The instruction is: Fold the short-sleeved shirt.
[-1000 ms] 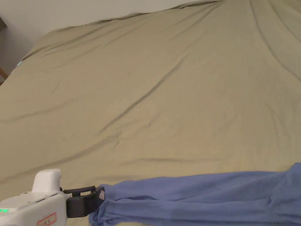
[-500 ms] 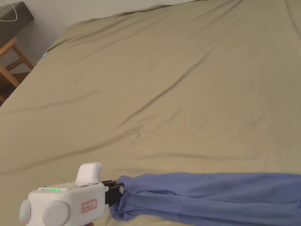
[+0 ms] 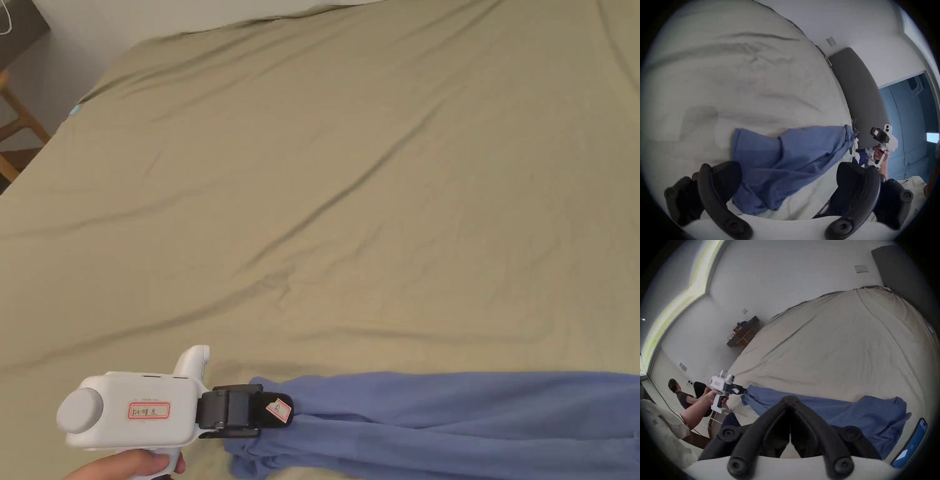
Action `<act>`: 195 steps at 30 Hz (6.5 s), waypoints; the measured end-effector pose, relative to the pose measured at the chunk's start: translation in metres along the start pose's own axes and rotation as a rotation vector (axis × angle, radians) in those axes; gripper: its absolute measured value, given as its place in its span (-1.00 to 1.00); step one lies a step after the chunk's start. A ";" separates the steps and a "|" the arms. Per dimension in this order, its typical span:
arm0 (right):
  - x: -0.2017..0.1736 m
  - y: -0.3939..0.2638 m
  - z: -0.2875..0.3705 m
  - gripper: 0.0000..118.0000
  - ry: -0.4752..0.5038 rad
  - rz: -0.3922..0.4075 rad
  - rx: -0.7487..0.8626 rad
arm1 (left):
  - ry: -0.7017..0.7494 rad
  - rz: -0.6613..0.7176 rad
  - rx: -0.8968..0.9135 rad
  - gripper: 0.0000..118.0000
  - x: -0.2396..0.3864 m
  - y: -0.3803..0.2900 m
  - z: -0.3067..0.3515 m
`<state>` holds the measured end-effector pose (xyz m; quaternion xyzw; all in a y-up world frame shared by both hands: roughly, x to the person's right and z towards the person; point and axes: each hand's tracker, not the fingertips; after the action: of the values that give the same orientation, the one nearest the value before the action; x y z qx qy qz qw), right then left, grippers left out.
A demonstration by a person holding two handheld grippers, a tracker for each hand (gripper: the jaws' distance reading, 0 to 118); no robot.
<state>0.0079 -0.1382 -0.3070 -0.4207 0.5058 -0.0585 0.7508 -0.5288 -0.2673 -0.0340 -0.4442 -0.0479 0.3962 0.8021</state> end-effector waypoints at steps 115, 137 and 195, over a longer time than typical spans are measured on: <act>-0.039 -0.004 0.027 -0.96 0.140 -0.008 0.012 | -0.037 0.030 0.148 1.00 0.088 -0.010 -0.013; -0.054 0.004 0.025 -0.96 0.141 0.028 0.018 | -0.268 0.288 0.107 0.24 0.038 -0.029 -0.074; -0.023 -0.017 0.065 -0.96 -0.416 0.130 0.027 | 0.253 -0.265 0.227 -0.79 0.279 -0.059 -0.151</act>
<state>0.0547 -0.0998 -0.2700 -0.3803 0.3652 0.0712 0.8467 -0.2391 -0.1971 -0.1576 -0.3871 0.0400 0.2315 0.8916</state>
